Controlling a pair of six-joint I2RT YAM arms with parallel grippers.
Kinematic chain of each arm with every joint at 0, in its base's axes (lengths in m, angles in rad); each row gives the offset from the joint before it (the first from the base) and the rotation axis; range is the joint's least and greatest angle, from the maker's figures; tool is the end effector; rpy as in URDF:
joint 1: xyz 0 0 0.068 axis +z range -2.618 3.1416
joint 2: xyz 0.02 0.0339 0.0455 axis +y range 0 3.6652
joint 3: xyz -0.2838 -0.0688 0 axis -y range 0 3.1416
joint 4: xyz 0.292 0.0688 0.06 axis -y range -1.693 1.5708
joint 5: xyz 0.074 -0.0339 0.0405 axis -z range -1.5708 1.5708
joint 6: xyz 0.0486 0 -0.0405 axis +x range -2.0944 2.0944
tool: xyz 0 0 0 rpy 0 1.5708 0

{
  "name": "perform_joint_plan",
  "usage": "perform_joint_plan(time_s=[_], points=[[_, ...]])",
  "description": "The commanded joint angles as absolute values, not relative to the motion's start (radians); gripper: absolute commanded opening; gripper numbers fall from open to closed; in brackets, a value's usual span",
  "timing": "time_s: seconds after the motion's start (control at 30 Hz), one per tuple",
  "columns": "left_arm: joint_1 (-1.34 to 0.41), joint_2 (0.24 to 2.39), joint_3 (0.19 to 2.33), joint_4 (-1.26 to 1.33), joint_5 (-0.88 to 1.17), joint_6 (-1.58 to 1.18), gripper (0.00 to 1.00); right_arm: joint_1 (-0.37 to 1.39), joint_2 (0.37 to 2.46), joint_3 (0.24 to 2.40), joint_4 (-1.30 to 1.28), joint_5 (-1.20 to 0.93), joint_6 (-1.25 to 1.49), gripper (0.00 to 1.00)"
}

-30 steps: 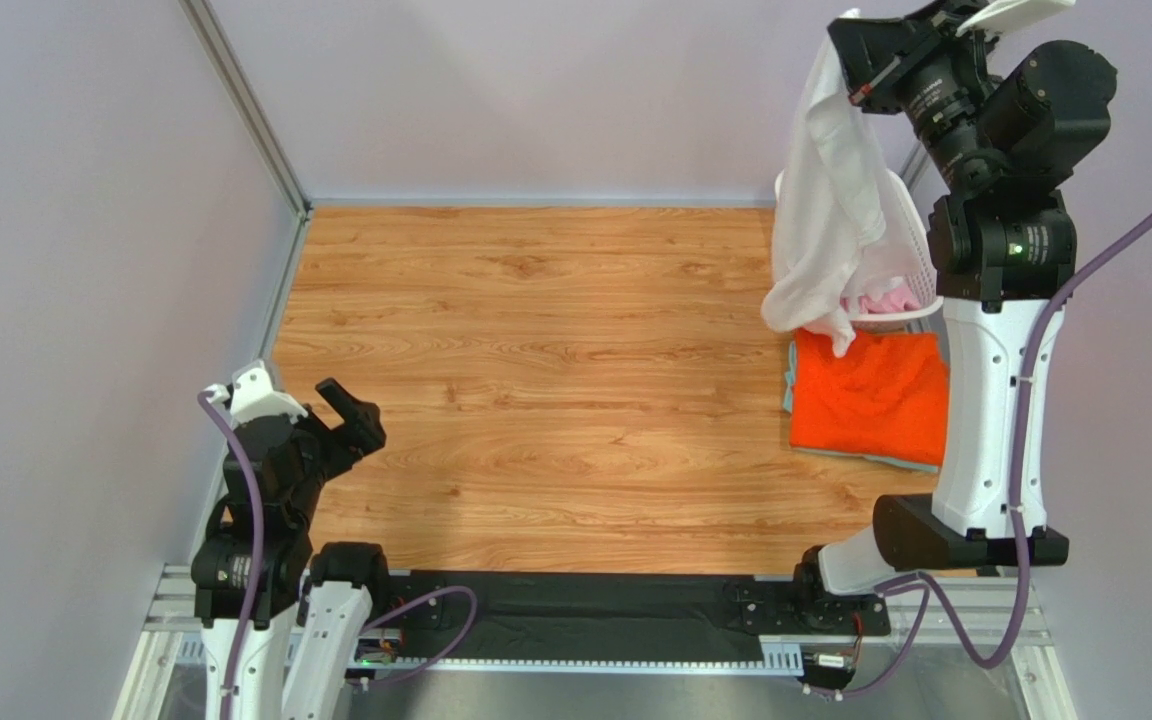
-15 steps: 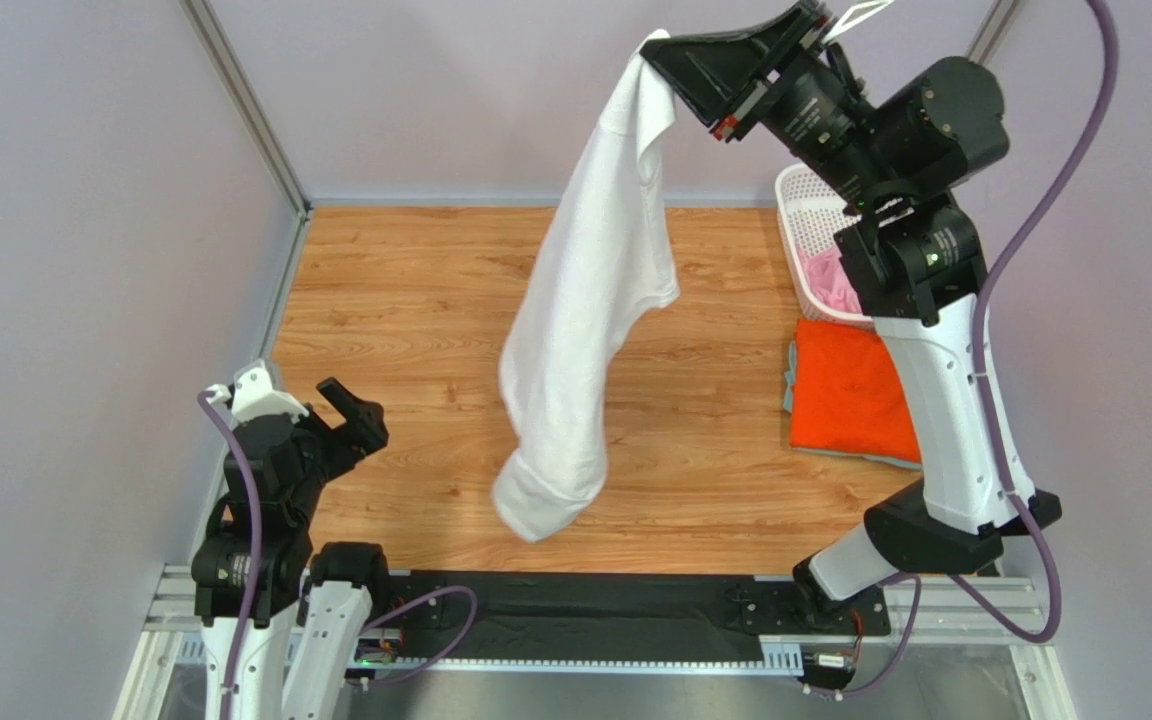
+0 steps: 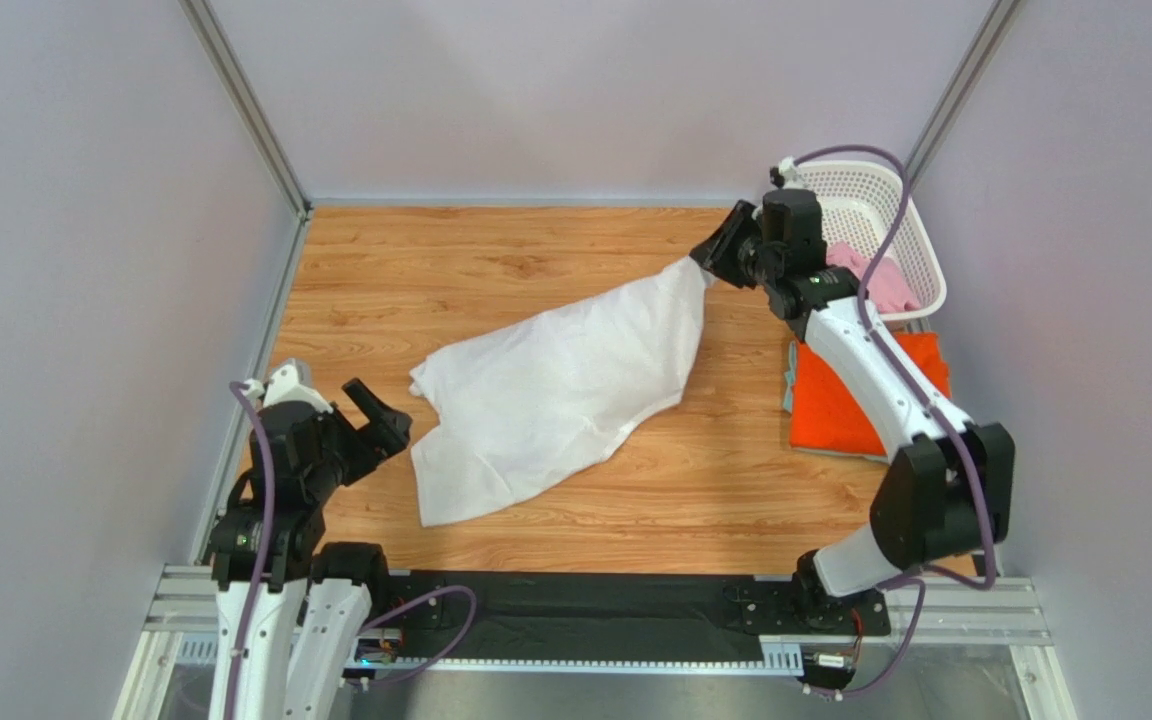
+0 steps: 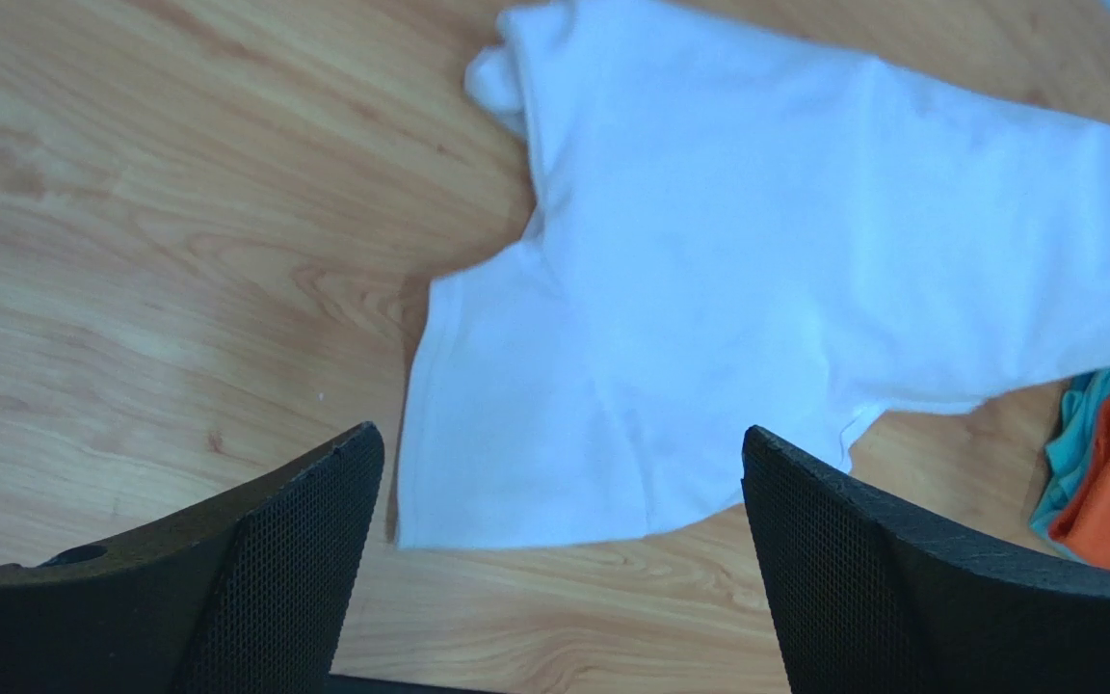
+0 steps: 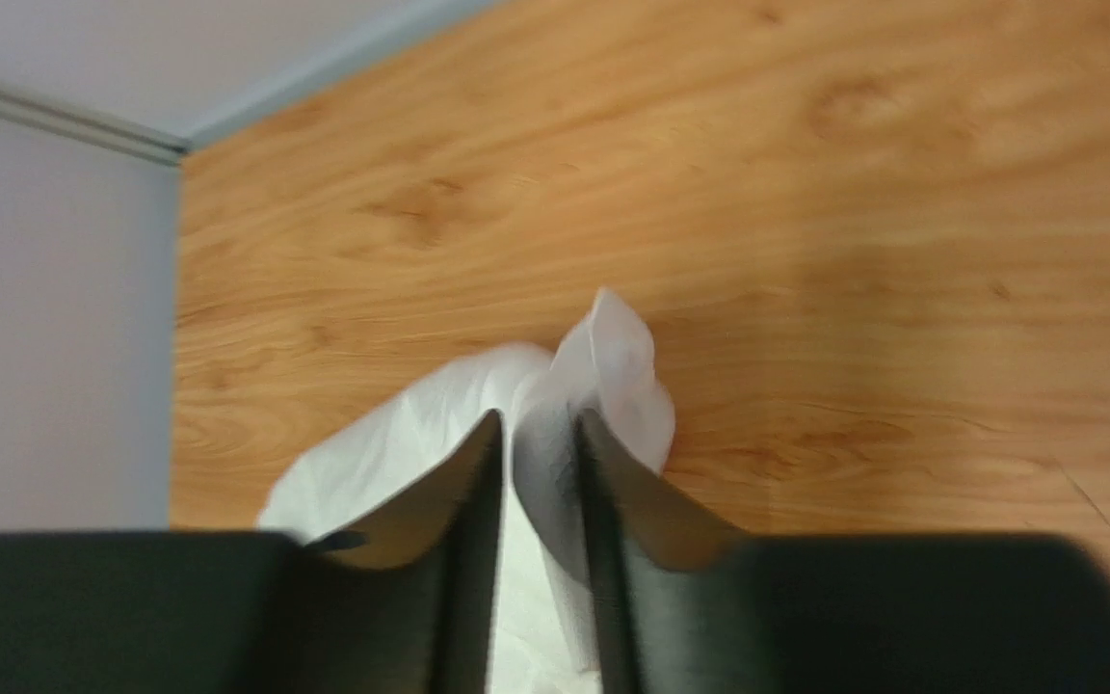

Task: Fold and stack the t-shirts
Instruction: Move the tshirt to the center of the board, then flatten the tshirt out

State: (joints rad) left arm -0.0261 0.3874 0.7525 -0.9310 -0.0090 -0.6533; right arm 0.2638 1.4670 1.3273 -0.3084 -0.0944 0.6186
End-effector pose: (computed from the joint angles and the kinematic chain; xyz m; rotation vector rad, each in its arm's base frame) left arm 0.1120 -0.0025 0.3153 -0.6719 2.0547 -0.3866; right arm 0.3834 0.1083 0.3615 0.3059 2.0562 0.6467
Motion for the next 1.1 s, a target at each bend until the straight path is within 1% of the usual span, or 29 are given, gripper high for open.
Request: perform_joint_plan(time_s=[0.0,0.03,0.07,0.1,0.13,0.17,0.2,0.33,0.43,0.6,0.77,0.83,0.87,0.9,0.97,1.0,1.03,1.07], points=[[-0.021,0.465,0.681,-0.873,0.135,-0.693,1.00,0.203,1.543,1.276,-0.302,-0.043,0.620,0.34],[-0.021,0.498,0.649,-0.842,0.182,-0.709,1.00,0.187,1.583,1.276,-0.319,-0.035,0.600,0.57],[-0.021,0.515,0.631,-0.822,0.205,-0.715,1.00,0.186,1.601,1.284,-0.334,-0.020,0.588,0.66],[-0.021,0.528,0.611,-0.777,0.224,-0.724,1.00,0.183,1.615,1.299,-0.380,-0.005,0.574,0.71],[-0.023,0.555,0.574,-0.761,0.244,-0.729,1.00,0.186,1.632,1.324,-0.399,-0.002,0.540,0.83],[-0.023,0.566,0.559,-0.746,0.251,-0.733,1.00,0.186,1.632,1.334,-0.420,0.033,0.526,1.00],[-0.023,0.580,0.543,-0.726,0.259,-0.744,1.00,0.186,1.631,1.341,-0.457,0.046,0.519,1.00],[-0.037,0.630,0.468,-0.681,0.270,-0.776,1.00,0.187,1.563,1.273,-0.471,0.092,0.488,1.00],[-0.081,0.641,0.433,-0.678,0.192,-0.810,1.00,0.201,1.473,1.165,-0.448,0.109,0.483,1.00],[-0.112,0.679,0.382,-0.672,0.134,-0.859,1.00,0.216,1.352,0.996,-0.410,0.074,0.495,1.00],[-0.141,0.776,0.362,-0.670,0.106,-0.870,1.00,0.218,1.328,0.925,-0.385,0.061,0.506,1.00],[-0.158,0.834,0.360,-0.657,0.110,-0.871,0.97,0.219,1.338,0.910,-0.373,0.060,0.515,1.00],[-0.173,0.853,0.360,-0.638,0.115,-0.867,0.92,0.219,1.341,0.904,-0.361,0.057,0.520,1.00],[-0.181,0.871,0.365,-0.634,0.118,-0.871,0.91,0.219,1.345,0.902,-0.357,0.057,0.522,1.00],[-0.208,0.910,0.364,-0.620,0.111,-0.882,0.76,0.219,1.362,0.902,-0.356,0.057,0.520,1.00],[-0.215,0.934,0.365,-0.609,0.103,-0.884,0.68,0.219,1.370,0.903,-0.356,0.055,0.517,1.00],[-0.221,0.943,0.365,-0.601,0.095,-0.885,0.53,0.218,1.374,0.907,-0.357,0.060,0.517,0.99],[-0.227,0.963,0.365,-0.583,0.106,-0.882,0.43,0.218,1.384,0.907,-0.354,0.063,0.517,0.99]])
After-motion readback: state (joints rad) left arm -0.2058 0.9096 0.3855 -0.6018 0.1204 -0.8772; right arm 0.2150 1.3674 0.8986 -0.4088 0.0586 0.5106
